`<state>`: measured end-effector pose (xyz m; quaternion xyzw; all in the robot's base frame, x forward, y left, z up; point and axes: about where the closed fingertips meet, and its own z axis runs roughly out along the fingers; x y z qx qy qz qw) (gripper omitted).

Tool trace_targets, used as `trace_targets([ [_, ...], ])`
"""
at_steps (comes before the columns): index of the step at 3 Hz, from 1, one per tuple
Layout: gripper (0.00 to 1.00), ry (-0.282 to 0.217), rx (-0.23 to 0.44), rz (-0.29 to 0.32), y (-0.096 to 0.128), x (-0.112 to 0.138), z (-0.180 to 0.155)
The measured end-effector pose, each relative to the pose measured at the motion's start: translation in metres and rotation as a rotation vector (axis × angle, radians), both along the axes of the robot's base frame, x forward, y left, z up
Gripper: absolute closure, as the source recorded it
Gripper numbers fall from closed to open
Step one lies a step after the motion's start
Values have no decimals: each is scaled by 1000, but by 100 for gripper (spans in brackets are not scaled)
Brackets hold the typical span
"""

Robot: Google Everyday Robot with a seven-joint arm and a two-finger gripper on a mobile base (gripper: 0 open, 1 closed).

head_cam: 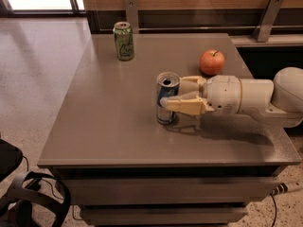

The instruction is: Knock redbull can over

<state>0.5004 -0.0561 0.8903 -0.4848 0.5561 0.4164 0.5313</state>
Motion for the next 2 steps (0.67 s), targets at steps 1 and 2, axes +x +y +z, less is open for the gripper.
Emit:
trace_targets([
  [1,100,-1,0,3,1,0,0],
  [2,100,-1,-3,4,2,0,1],
])
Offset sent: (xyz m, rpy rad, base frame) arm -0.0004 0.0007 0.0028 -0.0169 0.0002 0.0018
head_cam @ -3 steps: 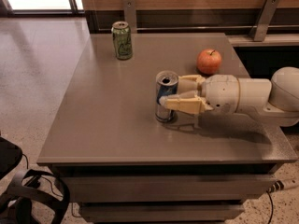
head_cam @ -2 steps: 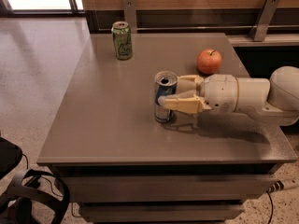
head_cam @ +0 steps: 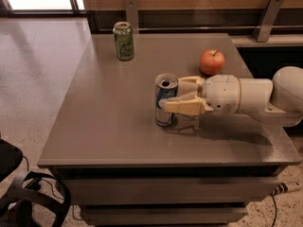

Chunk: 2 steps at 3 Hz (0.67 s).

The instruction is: Knock redbull can over

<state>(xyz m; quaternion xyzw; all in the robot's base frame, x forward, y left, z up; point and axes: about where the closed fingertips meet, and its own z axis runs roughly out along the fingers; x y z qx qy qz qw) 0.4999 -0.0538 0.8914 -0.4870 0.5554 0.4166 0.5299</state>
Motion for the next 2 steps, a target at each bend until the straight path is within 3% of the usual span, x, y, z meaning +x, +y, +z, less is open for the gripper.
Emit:
trace_targets([
  [2,100,-21,-293,-51,-7,-13,42],
])
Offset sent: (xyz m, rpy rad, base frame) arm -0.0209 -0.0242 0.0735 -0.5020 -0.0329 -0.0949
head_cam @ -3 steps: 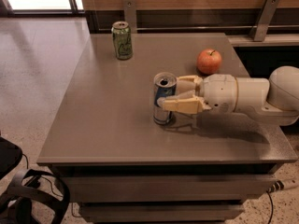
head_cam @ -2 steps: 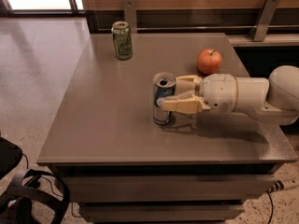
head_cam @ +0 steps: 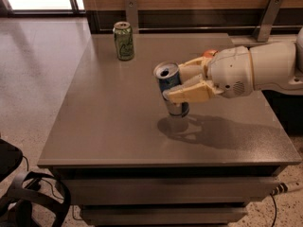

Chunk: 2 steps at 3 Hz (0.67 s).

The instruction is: Knock redbull can over

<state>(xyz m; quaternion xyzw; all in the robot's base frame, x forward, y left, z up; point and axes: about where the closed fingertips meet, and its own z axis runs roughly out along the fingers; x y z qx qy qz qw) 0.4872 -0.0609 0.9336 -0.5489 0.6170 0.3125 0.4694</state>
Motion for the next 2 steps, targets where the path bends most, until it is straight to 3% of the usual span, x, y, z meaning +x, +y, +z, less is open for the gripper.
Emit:
trace_targets([
  [2,100,-18,-244,-49,-14,-3,21],
])
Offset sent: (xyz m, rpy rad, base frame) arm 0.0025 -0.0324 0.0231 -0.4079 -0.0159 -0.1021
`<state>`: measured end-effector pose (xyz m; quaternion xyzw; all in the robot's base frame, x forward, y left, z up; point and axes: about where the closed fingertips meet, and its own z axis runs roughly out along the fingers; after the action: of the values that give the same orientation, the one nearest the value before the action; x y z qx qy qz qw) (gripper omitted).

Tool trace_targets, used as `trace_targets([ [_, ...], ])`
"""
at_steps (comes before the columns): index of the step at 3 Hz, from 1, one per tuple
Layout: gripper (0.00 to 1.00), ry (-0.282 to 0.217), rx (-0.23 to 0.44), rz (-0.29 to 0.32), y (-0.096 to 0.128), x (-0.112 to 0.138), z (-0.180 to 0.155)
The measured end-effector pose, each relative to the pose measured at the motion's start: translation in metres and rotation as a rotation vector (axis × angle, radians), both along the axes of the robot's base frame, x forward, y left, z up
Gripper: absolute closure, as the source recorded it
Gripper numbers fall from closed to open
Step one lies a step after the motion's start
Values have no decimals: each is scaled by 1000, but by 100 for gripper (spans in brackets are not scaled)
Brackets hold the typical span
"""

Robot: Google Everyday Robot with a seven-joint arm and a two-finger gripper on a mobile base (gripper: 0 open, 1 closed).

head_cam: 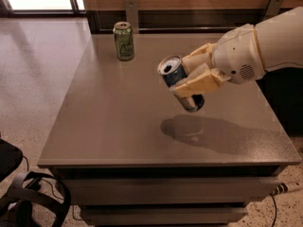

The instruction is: Knock redbull can over

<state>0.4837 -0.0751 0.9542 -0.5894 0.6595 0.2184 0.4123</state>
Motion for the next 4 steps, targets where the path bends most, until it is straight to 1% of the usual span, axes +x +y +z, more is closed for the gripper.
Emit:
trace_targets([
  [2,100,0,-242,-76,-17,11,-6],
  [3,100,3,-378,-117,-25,17,-16],
  [4,100,3,-533,-140,-26,21,-31],
])
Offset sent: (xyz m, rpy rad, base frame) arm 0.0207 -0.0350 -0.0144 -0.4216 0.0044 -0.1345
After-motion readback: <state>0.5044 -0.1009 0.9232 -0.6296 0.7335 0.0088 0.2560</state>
